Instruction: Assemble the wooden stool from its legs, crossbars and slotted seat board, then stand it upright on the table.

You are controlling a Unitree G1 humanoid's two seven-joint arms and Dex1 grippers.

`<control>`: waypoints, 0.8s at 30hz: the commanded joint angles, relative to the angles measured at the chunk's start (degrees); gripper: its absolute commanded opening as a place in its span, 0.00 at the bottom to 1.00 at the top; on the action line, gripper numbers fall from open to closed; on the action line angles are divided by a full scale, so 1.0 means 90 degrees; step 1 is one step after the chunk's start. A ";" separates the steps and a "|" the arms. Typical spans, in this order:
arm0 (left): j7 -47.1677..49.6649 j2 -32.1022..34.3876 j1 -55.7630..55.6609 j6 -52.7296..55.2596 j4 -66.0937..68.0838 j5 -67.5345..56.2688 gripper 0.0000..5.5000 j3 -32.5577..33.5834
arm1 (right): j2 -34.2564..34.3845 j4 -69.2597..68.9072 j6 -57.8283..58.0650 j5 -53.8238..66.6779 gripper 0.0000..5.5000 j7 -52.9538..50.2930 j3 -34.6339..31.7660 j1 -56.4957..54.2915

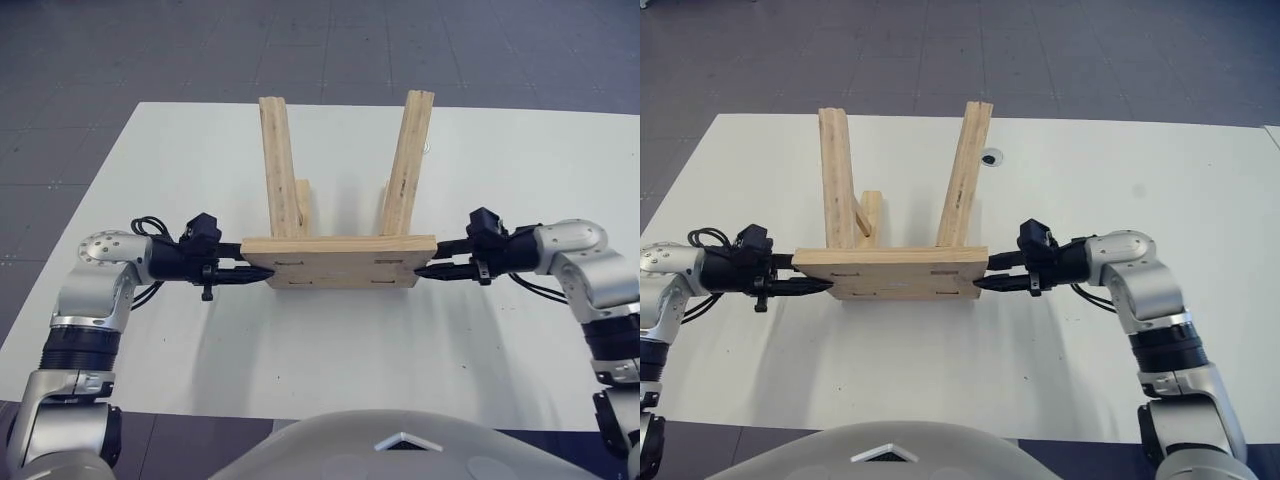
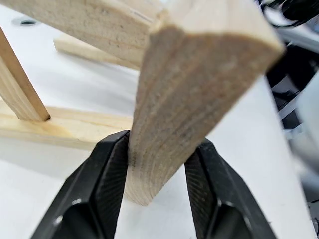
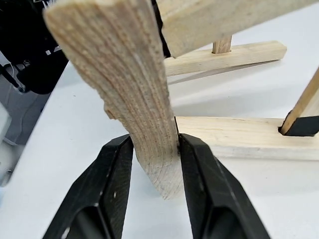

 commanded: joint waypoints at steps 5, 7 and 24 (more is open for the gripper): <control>0.1876 0.0707 -0.0150 0.4197 -0.2055 -0.3899 0.29 0.1855 | -0.1074 -0.1452 0.4511 0.4389 0.24 -0.0746 -0.1577 -0.0715; 0.3198 0.0928 -0.0720 0.5033 -0.1562 -0.5663 0.29 0.2079 | -0.0317 0.0353 0.5869 0.4909 0.24 -0.2168 -0.2038 -0.2287; 0.9524 -0.1756 -0.5316 0.3904 0.6921 -0.6892 0.42 0.2222 | 0.2899 0.7763 0.2758 0.2852 0.44 -0.7195 -0.3998 -0.5762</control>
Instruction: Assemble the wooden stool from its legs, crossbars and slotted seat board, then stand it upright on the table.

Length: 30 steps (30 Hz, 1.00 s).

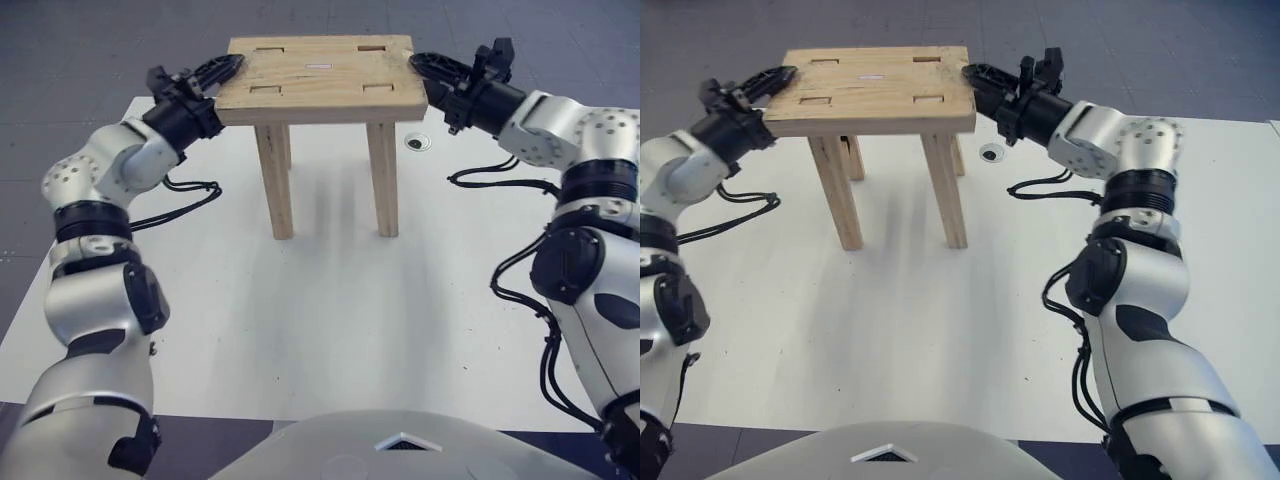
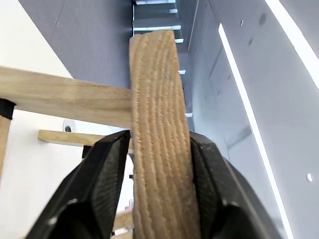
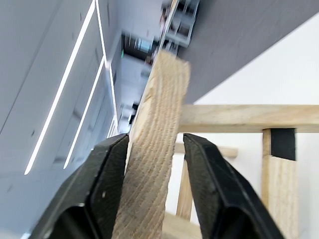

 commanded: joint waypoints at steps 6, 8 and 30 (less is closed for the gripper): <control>-0.0410 0.0278 -0.0396 0.0323 0.0782 0.1355 0.49 0.1372 | -0.0288 0.0338 0.0303 -0.0359 0.49 0.1186 -0.0291 -0.0234; -0.0515 0.0435 -0.0435 0.0457 0.0773 0.1384 0.49 0.1832 | -0.0357 0.0037 0.0666 -0.0236 0.49 0.1267 -0.0415 -0.0247; -0.1178 -0.1645 -0.0105 -0.4275 -0.3806 0.8042 0.49 -0.1548 | 0.1291 -0.1913 -0.4180 -0.3961 0.49 0.1181 0.2638 -0.0301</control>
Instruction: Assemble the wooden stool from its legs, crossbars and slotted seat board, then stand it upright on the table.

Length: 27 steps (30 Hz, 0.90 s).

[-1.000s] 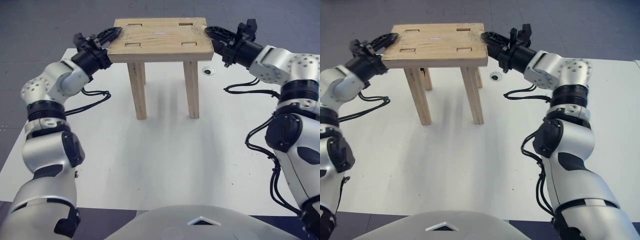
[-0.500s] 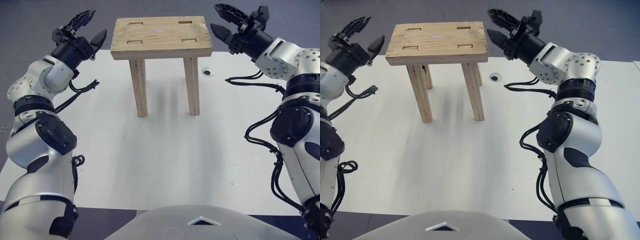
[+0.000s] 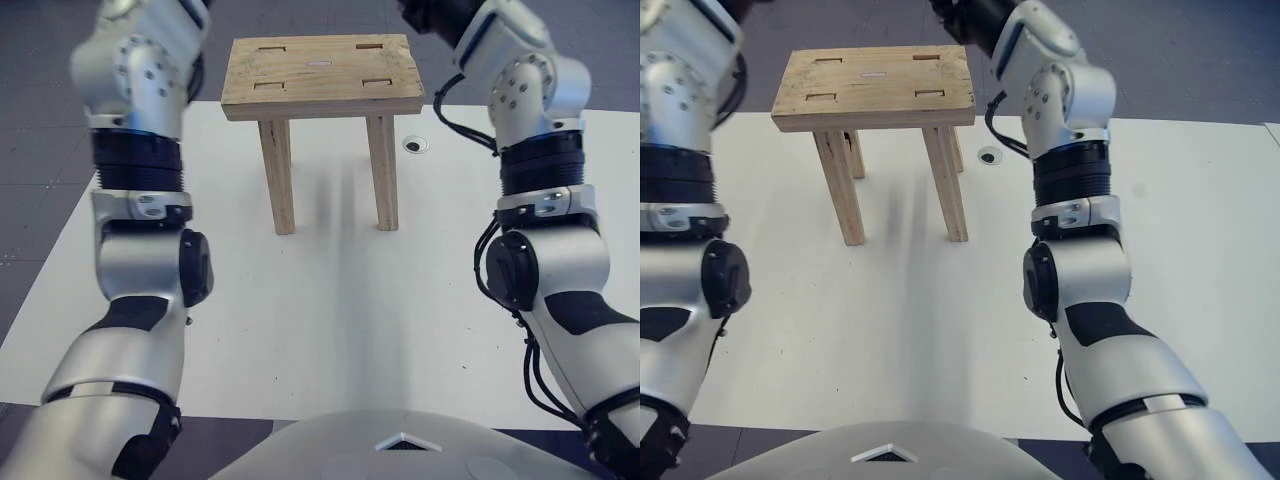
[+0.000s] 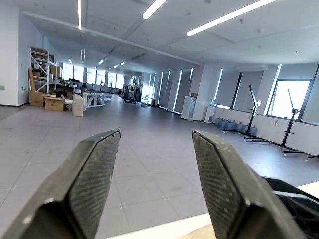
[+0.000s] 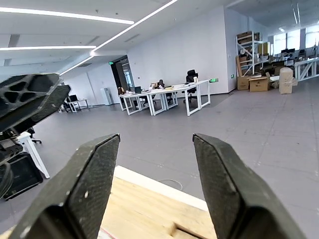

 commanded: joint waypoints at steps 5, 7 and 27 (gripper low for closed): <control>0.0367 -0.0426 0.1000 -0.0957 -0.0320 0.1217 0.49 -0.0001 | 0.0194 0.0749 -0.1004 -0.0703 0.49 0.0109 0.0142 -0.0104; 0.0373 -0.0235 0.0389 -0.1130 -0.0289 0.1447 0.49 0.0101 | 0.0069 0.0472 -0.1228 -0.0696 0.49 0.0075 -0.0006 -0.0458; 0.0317 -0.1291 0.3364 0.1804 -0.0574 0.1118 0.49 0.0244 | 0.0141 0.1956 0.0491 -0.1018 0.49 0.1225 0.0371 0.1007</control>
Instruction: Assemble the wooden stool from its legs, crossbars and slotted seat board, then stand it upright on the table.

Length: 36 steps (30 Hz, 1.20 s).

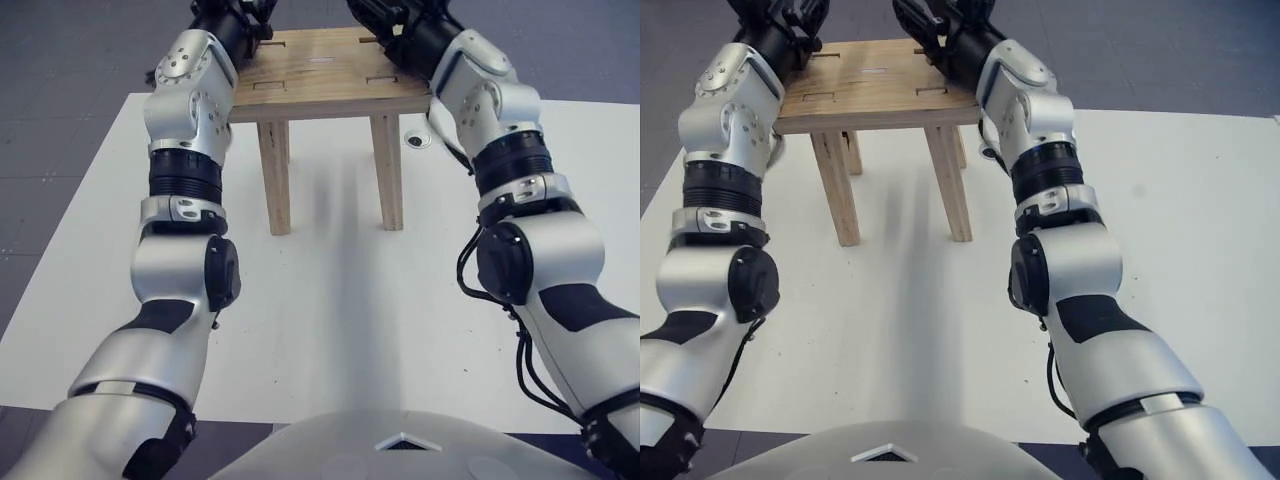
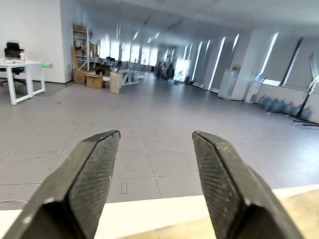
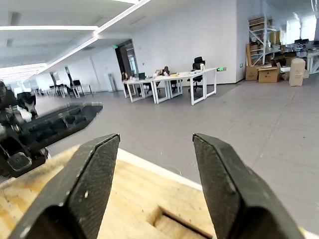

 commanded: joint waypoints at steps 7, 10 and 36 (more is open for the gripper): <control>0.0084 0.0020 0.0860 0.1008 -0.1724 -0.0454 0.49 0.0374 | -0.0079 -0.1950 0.1661 0.0409 0.49 -0.0334 -0.0266 0.1172; 0.0015 0.0173 0.0530 0.0248 -0.2071 -0.0508 0.49 0.0639 | 0.0036 -0.3452 0.1621 0.1112 0.49 -0.0930 -0.1000 0.1202; 0.1109 -0.1072 0.7725 -0.1622 -0.6235 0.1793 0.49 -0.0708 | -0.0264 -0.7657 -0.0836 -0.2123 0.49 -0.2940 0.0614 0.8413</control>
